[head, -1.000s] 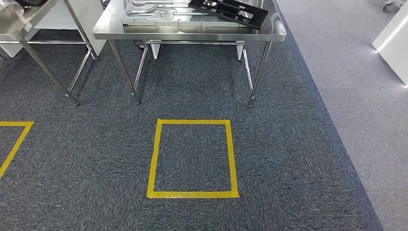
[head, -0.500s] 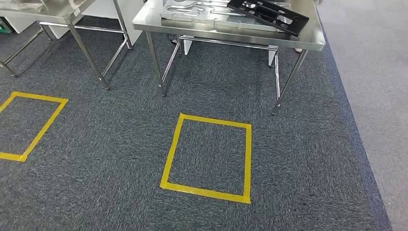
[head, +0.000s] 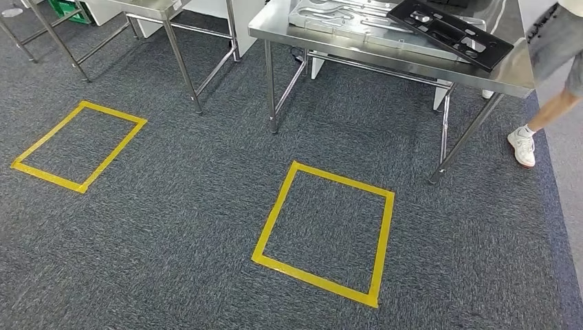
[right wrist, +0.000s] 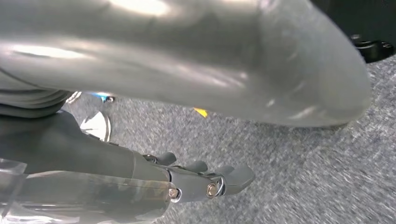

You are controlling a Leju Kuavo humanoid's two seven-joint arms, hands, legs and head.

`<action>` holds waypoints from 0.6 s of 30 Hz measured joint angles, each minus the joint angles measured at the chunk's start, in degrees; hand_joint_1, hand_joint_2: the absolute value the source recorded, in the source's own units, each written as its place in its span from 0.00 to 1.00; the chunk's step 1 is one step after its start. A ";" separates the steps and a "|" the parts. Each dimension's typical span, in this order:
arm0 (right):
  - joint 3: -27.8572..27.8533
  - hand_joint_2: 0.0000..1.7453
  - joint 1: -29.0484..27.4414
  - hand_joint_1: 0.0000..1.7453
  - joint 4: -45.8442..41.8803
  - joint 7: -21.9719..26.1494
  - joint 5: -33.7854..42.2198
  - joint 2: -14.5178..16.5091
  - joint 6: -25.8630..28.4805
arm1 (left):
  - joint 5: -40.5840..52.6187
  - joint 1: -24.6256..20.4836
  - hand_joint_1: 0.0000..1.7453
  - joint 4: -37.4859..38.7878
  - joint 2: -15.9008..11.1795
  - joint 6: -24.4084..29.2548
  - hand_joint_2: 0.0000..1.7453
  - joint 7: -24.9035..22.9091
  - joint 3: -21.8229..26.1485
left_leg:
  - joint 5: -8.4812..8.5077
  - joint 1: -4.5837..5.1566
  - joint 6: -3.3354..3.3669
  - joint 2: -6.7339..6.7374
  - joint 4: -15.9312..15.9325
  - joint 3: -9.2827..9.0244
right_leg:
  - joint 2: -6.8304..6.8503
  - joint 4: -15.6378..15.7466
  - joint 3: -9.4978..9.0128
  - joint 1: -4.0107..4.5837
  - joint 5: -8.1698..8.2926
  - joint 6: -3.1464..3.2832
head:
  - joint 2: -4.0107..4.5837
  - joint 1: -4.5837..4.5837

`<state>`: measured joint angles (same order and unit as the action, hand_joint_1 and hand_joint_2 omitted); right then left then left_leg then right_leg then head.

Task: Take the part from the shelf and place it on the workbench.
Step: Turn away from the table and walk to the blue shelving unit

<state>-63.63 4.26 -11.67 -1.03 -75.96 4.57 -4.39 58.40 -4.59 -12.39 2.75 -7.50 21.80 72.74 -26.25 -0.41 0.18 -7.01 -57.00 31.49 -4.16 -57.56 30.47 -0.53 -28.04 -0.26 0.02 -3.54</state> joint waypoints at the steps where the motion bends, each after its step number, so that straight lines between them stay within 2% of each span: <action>1: 0.05 0.00 0.10 0.00 0.00 0.00 -0.01 0.01 0.00 | 0.00 0.12 0.00 0.00 -0.01 0.01 0.00 0.00 0.00 | 0.11 -0.04 -0.38 -0.51 0.06 0.20 | 0.70 0.12 0.01 -0.07 0.13 0.25 | 0.00 0.00; 2: 0.13 0.00 0.15 0.00 0.00 0.00 -0.01 0.01 0.01 | 0.00 0.27 0.00 0.00 -0.01 0.02 0.00 -0.01 0.00 | -0.10 -0.02 -0.65 -0.04 -0.23 0.47 | 1.41 0.37 -0.05 -0.16 0.29 0.62 | 0.00 -0.01; 3: 0.21 0.00 0.15 0.00 0.00 0.00 0.01 0.00 0.08 | 0.00 0.35 0.00 0.00 0.00 0.03 0.00 -0.07 -0.01 | -0.89 0.04 -0.85 1.17 -1.32 1.06 | 2.20 0.66 -0.08 -0.29 0.46 1.06 | 0.00 -0.01; 4: 0.29 0.00 0.06 0.00 0.00 -0.01 0.03 -0.01 0.23 | -0.01 0.32 0.00 0.00 0.02 0.08 0.00 -0.24 -0.01 | -2.37 0.08 -1.02 2.83 -3.62 2.17 | 3.06 0.93 -0.08 -0.40 0.60 1.42 | 0.00 -0.02; 5: 0.36 0.00 -0.09 0.00 0.00 -0.01 0.06 -0.03 0.45 | -0.05 0.22 0.00 0.00 0.04 0.13 0.00 -0.50 -0.02 | -4.37 0.02 -1.16 4.67 -7.05 3.76 | 3.96 1.04 -0.05 -0.31 0.65 1.66 | 0.00 -0.02; 6: 0.39 0.00 -0.24 0.00 0.00 -0.02 0.03 -0.04 0.68 | -0.15 0.10 0.00 0.00 0.06 0.22 0.00 -0.81 -0.02 | -6.41 -0.08 -1.36 5.69 -11.08 5.62 | 4.81 1.03 0.04 -0.21 0.64 1.78 | 0.00 -0.02; 7: 0.43 0.00 -0.37 0.00 0.00 -0.04 -0.08 -0.05 0.84 | -0.34 0.04 0.00 0.00 0.07 0.32 0.00 -1.11 -0.01 | -7.86 -0.19 -1.57 6.17 -14.68 7.23 | 5.70 1.00 0.11 -0.12 0.62 1.79 | 0.00 -0.02; 8: 0.52 0.00 -0.42 0.00 0.00 -0.05 -0.32 -0.06 0.92 | -0.57 0.13 0.00 0.00 0.07 0.49 0.00 -1.30 0.02 | -8.27 -0.27 -1.74 6.41 -16.59 7.97 | 6.54 0.96 0.16 -0.07 0.59 1.77 | 0.00 -0.02; 9: 0.66 0.00 -0.44 0.00 0.00 -0.06 -0.65 -0.07 0.93 | -0.85 0.30 0.00 0.00 0.07 0.70 0.00 -1.40 0.05 | -7.55 -0.33 -1.85 6.63 -16.17 7.55 | 7.34 0.89 0.19 -0.06 0.54 1.71 | 0.00 -0.02; 10: 0.84 0.00 -0.44 0.00 0.00 -0.09 -1.00 -0.07 0.91 | -1.10 0.49 0.00 0.00 0.07 0.94 0.00 -1.46 0.09 | -5.92 -0.36 -1.89 7.03 -13.42 5.92 | 8.09 0.82 0.16 -0.08 0.47 1.61 | 0.00 -0.02; 11: 1.07 0.00 -0.43 0.00 0.00 -0.14 -1.35 -0.07 0.89 | -1.29 0.64 0.00 0.00 0.07 1.20 0.00 -1.46 0.12 | -3.94 -0.37 -1.84 7.92 -9.08 3.44 | 8.81 0.73 0.06 -0.08 0.36 1.45 | 0.00 -0.02; 13: 1.52 0.00 -0.44 0.00 0.00 -0.42 -1.89 -0.14 0.88 | -1.60 0.69 0.00 0.01 0.16 1.69 0.00 -1.45 0.16 | -1.68 -0.09 -1.36 9.97 -1.90 -0.45 | 10.03 0.50 -0.17 0.15 0.05 0.90 | 0.00 -0.02; 14: 1.73 0.00 -0.40 0.00 0.00 -0.59 -2.06 -0.21 0.90 | -1.72 0.72 0.00 0.02 0.26 1.92 0.00 -1.45 0.19 | -1.39 0.06 -1.04 10.48 -0.30 -1.20 | 10.55 0.43 -0.31 0.27 -0.06 0.57 | 0.00 -0.02; 16: 2.13 0.00 -0.13 0.00 0.00 -0.83 -2.27 -0.36 0.92 | -1.93 0.96 0.00 0.04 0.49 2.31 0.00 -1.45 0.34 | -1.31 0.23 -0.33 9.61 0.13 -1.08 | 11.52 0.46 -0.59 0.33 -0.12 -0.10 | 0.00 -0.02; 17: 2.27 0.00 0.02 0.00 0.00 -0.86 -2.32 -0.46 0.92 | -1.99 1.12 0.00 0.06 0.65 2.42 0.00 -1.46 0.43 | -1.10 0.16 0.01 9.06 0.29 -1.11 | 11.23 0.30 -0.70 0.17 -0.31 -0.49 | 0.00 -0.02; 18: 2.41 0.00 0.11 0.00 0.00 -0.79 -2.41 -0.59 0.92 | -2.10 1.21 0.00 0.08 0.80 2.54 0.00 -1.49 0.52 | -0.87 0.05 0.37 8.49 0.48 -1.17 | 10.05 -0.38 -0.51 0.02 -0.96 -0.85 | 0.00 -0.02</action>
<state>-61.22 4.37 -11.67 -1.81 -78.37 3.98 -3.47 56.30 -3.38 -12.31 3.56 -4.96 20.30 73.26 -27.12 -0.36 0.56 1.48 -56.51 30.32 5.89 -57.94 29.97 -0.51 -29.00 -1.11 0.02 -3.56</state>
